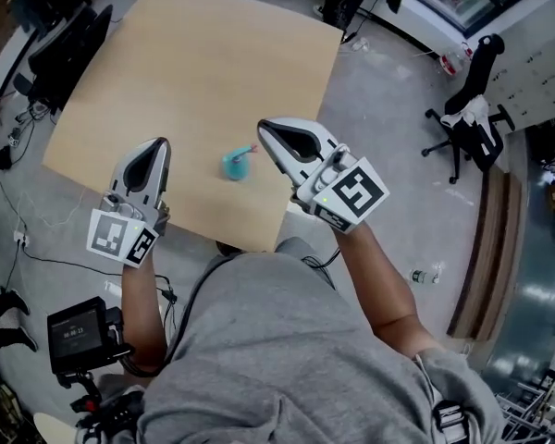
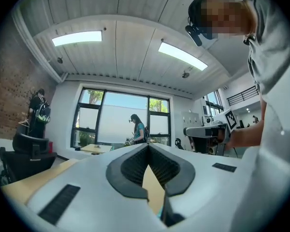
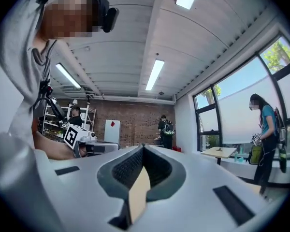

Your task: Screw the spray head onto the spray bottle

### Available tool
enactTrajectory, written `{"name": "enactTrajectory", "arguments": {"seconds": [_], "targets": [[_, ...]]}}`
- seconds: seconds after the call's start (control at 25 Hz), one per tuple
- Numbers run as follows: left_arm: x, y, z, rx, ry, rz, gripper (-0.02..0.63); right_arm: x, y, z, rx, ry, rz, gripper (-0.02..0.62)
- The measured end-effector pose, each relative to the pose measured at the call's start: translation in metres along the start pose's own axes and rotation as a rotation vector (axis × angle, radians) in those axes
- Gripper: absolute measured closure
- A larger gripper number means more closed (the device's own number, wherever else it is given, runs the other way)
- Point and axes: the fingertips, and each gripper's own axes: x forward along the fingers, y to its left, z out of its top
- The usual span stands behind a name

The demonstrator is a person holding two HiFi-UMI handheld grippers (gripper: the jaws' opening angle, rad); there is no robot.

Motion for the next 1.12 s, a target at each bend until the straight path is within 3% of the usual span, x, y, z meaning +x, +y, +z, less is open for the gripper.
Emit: {"name": "enactTrajectory", "arguments": {"seconds": [0.16,0.28,0.48,0.76,1.12], "targets": [[-0.019,-0.07,0.024,0.055,-0.018,0.042,0.601,-0.064,0.016,0.01,0.01,0.022,-0.017,0.589],[-0.026,-0.073,0.023,0.046,-0.014,0.064,0.601,-0.063,0.019,-0.001,0.033,0.075,-0.026,0.589],[-0.036,-0.074,0.012,0.065,0.012,0.081,0.601,-0.06,0.028,-0.002,-0.022,0.113,-0.015,0.589],[-0.08,-0.207,0.014,0.092,0.03,0.121,0.601,-0.188,0.07,0.012,-0.034,0.081,0.009,0.589],[-0.133,-0.266,0.023,0.102,0.045,0.168,0.601,-0.245,0.113,0.01,0.015,0.088,0.03,0.589]]}}
